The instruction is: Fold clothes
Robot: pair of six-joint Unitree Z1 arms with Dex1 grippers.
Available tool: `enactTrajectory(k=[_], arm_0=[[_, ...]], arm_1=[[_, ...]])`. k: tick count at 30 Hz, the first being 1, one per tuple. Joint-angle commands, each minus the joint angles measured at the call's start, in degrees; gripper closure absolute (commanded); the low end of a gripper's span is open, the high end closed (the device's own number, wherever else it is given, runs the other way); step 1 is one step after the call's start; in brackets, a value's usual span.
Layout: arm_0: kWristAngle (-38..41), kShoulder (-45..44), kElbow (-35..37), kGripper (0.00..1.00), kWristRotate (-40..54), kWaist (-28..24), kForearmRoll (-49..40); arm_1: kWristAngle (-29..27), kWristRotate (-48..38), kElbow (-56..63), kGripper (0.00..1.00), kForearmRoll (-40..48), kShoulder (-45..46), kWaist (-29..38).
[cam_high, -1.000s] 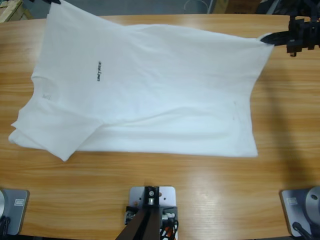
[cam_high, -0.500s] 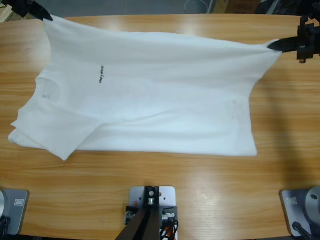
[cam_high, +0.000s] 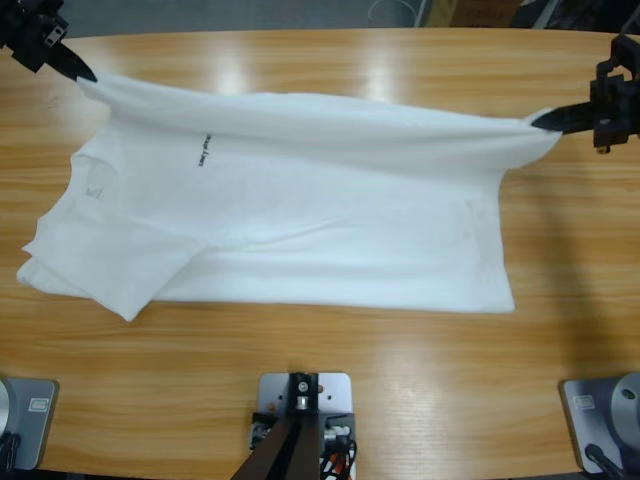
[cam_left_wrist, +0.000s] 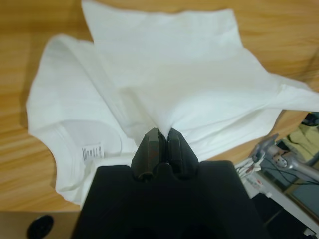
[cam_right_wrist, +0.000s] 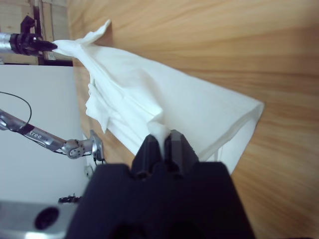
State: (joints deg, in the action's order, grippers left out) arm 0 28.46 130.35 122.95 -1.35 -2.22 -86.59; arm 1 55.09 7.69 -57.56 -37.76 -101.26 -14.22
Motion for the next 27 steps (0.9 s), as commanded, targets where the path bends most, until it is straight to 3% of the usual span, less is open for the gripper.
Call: enactTrajectory(k=[1, 15, 27], arm_0=[[0.1, -0.8, -7.6, 1.000, 1.4, -1.1, -8.4], [0.5, 0.3, -12.2, 1.000, 2.1, -1.2, -8.5], [-1.7, 4.9, -16.9, 1.000, 2.0, -2.4, -8.3]], arm_1=[[-0.5, 0.9, 2.0, 1.000, -2.7, -4.2, -1.2], [-2.5, -0.1, 1.3, 1.000, -5.7, -12.0, 0.8], [-2.5, -0.1, 0.8, 1.000, -6.3, -13.2, 0.9]])
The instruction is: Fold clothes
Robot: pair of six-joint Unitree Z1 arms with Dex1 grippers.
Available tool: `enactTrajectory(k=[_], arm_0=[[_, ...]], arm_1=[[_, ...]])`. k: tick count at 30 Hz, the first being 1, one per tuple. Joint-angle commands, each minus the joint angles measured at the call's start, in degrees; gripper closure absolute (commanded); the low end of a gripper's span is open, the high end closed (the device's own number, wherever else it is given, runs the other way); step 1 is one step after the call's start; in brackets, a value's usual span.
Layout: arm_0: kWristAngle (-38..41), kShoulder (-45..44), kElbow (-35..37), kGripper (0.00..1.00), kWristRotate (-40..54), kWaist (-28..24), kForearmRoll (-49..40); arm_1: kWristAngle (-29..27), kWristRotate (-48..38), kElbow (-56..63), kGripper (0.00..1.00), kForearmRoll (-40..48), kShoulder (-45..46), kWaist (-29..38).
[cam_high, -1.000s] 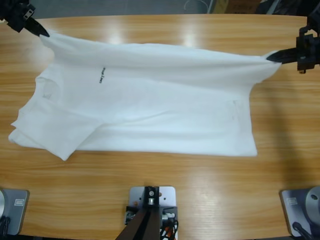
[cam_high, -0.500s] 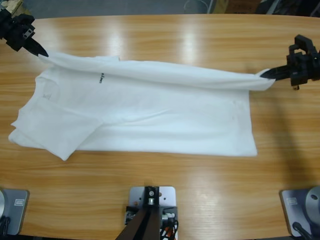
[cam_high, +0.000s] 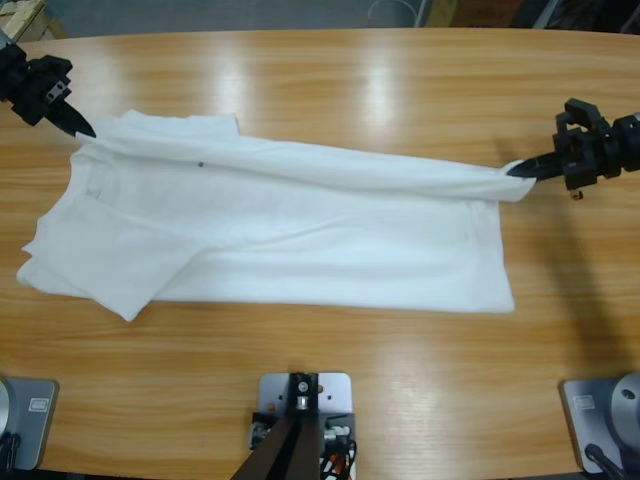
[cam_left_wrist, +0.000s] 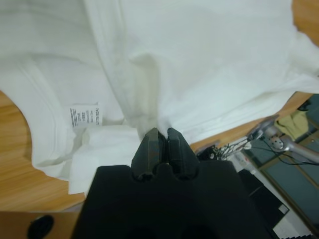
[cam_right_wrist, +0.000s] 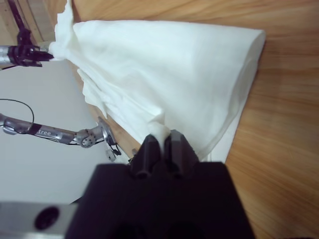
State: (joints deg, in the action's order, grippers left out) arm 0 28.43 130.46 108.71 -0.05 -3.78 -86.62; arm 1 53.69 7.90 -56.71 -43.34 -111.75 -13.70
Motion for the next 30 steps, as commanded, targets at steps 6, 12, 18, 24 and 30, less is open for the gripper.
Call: enactTrajectory(k=[6, 12, 18, 24, 30], arm_0=[[-2.3, 6.8, -3.2, 1.000, 0.7, -0.8, -7.7], [-2.4, 8.2, -4.0, 1.000, 0.9, -0.6, -6.1], [-2.9, 8.5, -4.7, 1.000, 1.0, -0.7, -5.4], [-3.3, 8.0, -7.5, 0.644, 0.8, -1.5, -3.9], [-4.7, 5.0, -9.4, 0.071, 0.4, -2.9, -3.0]], arm_1=[[-1.1, -0.3, -0.4, 1.000, -0.8, -3.6, 0.5], [-1.3, -0.3, -0.5, 1.000, -0.9, -4.4, 0.6], [-1.5, -0.3, -0.5, 1.000, -1.7, -5.2, 0.6], [-4.1, -0.3, -1.8, 0.681, -4.7, -4.9, 1.3], [-4.1, -0.3, -2.1, 0.616, -5.7, -3.7, 1.3]])
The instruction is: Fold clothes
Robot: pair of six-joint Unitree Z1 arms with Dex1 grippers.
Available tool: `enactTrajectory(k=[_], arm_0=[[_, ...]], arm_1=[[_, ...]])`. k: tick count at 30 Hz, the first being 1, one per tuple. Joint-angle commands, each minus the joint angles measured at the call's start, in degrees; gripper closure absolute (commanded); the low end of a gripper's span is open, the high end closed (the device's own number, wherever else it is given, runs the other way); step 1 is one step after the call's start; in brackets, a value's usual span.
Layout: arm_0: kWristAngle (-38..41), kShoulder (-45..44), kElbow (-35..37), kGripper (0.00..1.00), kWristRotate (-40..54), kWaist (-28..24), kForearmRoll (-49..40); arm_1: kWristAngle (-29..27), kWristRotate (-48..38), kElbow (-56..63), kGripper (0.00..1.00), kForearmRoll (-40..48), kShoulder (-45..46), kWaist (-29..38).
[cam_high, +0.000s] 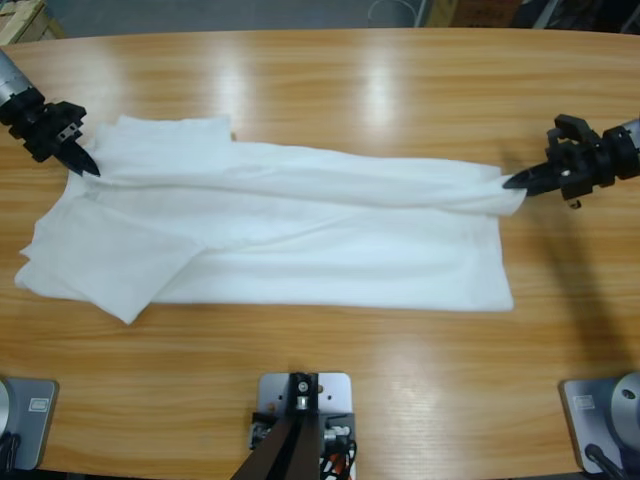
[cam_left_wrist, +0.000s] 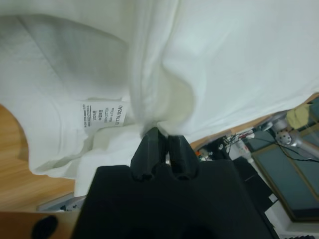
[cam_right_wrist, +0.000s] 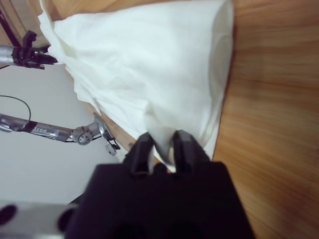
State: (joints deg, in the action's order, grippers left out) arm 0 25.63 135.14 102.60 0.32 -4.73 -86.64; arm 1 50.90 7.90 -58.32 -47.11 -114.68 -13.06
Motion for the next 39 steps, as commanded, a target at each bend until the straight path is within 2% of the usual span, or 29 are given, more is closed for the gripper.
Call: enactTrajectory(k=[1, 2, 7, 12, 15, 18, 20, 22, 26, 28, 30, 32, 34, 36, 39], arm_0=[[-2.1, -0.1, -3.5, 0.059, 0.0, -1.9, -2.9], [-2.2, -0.5, -3.5, 0.037, -0.1, -1.9, -2.9], [-2.7, -5.3, -4.7, 0.023, -0.4, -1.9, -2.5], [-1.9, -13.0, -5.8, 0.023, 0.3, -1.2, -0.9], [-1.4, -17.5, -7.2, 0.023, 0.6, 3.5, 0.7], [-1.8, -19.7, -8.6, 0.020, 0.6, 10.0, 2.1], [-2.3, -22.7, -10.9, 0.018, 0.6, 12.5, 4.7], [-5.4, -27.8, -14.5, 0.019, 0.6, 13.4, 8.6], [-12.4, -41.3, -26.3, 0.023, -0.7, 14.3, 20.8], [-12.7, -42.3, -29.3, 0.023, -0.9, 14.9, 24.4], [-12.8, -40.4, -29.1, 0.023, -1.1, 17.0, 24.8], [-13.7, -38.6, -29.1, 0.023, -1.7, 20.0, 25.0], [-14.2, -38.1, -29.5, 0.023, -2.3, 21.2, 25.5], [-14.4, -38.0, -29.4, 0.023, -2.5, 21.4, 25.7], [-14.4, -37.6, -29.5, 0.023, -2.6, 21.5, 26.3]], arm_1=[[-1.3, -0.3, -0.5, 0.590, -2.3, -0.3, 0.7], [-1.5, -0.3, -0.7, 0.552, -2.7, 0.4, 0.7], [-4.5, -0.3, -3.0, 0.547, -6.9, 7.9, 0.7], [-2.7, -0.2, -3.6, 0.552, -6.7, 16.1, 2.5], [-1.6, -0.3, -3.6, 0.552, -3.8, 17.9, 8.8], [-1.6, -2.2, -4.0, 0.552, 1.5, 16.7, 19.4], [-3.0, -2.8, -6.3, 0.552, 3.3, 15.5, 25.6], [-6.5, -2.7, -10.0, 0.552, 3.7, 14.0, 31.0], [-15.8, -1.4, -18.4, 0.552, 3.1, 11.4, 39.6], [-20.7, -0.9, -22.8, 0.551, 3.0, 10.0, 43.7], [-26.5, -0.5, -27.8, 0.547, 3.0, 7.2, 48.0], [-35.8, 0.8, -33.5, 0.549, 1.9, 0.8, 52.3], [-42.6, 5.3, -41.6, 0.363, -4.8, -6.0, 55.6], [-43.7, 5.7, -47.9, 0.345, -8.9, -10.5, 57.6], [-44.6, 7.4, -52.2, 0.347, -10.2, -13.3, 59.1]])
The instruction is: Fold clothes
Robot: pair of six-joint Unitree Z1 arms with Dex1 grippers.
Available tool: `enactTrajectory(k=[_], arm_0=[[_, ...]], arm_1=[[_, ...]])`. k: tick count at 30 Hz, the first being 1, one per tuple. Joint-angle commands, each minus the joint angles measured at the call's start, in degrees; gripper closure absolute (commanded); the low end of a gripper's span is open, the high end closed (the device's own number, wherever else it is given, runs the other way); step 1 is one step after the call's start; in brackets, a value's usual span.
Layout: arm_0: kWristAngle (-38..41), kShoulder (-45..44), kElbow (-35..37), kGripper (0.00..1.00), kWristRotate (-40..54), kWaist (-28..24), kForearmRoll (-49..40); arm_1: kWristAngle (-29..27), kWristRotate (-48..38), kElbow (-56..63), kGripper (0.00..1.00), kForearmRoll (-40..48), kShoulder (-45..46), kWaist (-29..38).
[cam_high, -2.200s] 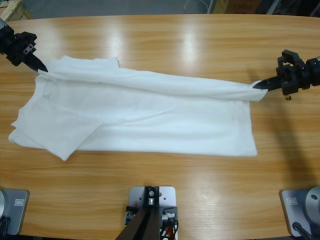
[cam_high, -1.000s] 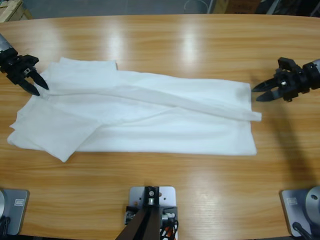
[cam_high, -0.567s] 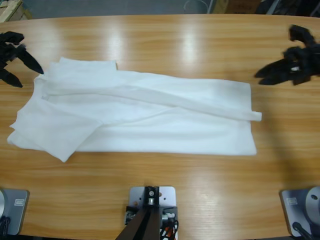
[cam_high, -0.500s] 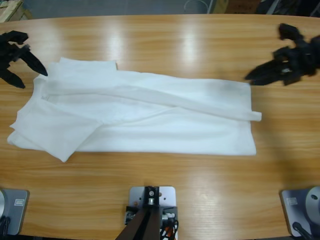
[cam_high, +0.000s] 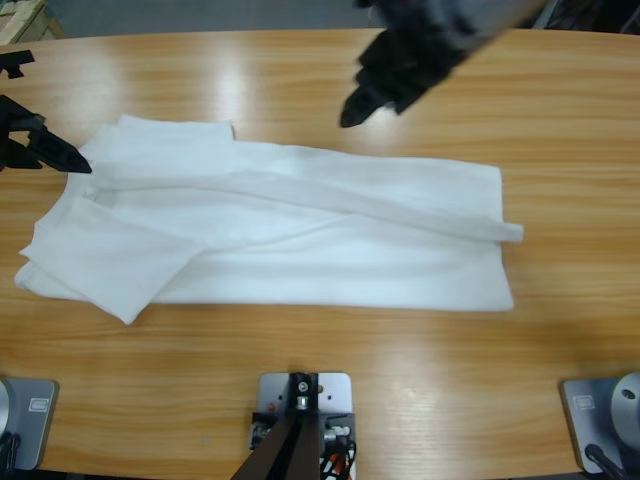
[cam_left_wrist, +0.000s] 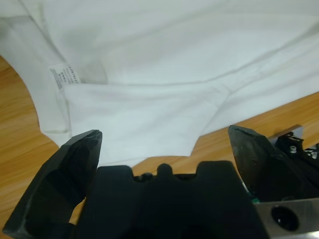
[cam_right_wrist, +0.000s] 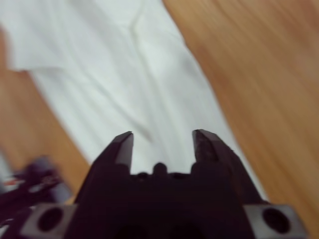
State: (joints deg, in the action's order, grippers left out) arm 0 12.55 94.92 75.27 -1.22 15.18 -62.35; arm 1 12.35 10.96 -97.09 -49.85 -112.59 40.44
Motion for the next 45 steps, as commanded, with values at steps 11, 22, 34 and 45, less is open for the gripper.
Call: enactTrajectory(k=[11, 22, 34, 45], arm_0=[[-1.0, 4.7, -3.1, 0.023, -1.5, 2.1, 3.6], [-1.0, 5.4, -3.0, 0.023, -1.5, 2.3, 3.7], [-1.0, 5.9, -3.0, 0.023, -1.5, 2.4, 3.8], [-1.0, 6.0, -3.0, 0.023, -1.5, 2.5, 4.0]], arm_1=[[-7.9, 8.8, -16.6, 0.349, -11.4, -20.1, 7.2], [-5.1, 11.3, -26.7, 0.349, -17.8, -26.1, 9.3], [-0.1, 13.6, -33.4, 0.349, -21.3, -31.1, 9.3], [5.6, 13.9, -34.4, 0.351, -24.1, -33.3, 11.3]])
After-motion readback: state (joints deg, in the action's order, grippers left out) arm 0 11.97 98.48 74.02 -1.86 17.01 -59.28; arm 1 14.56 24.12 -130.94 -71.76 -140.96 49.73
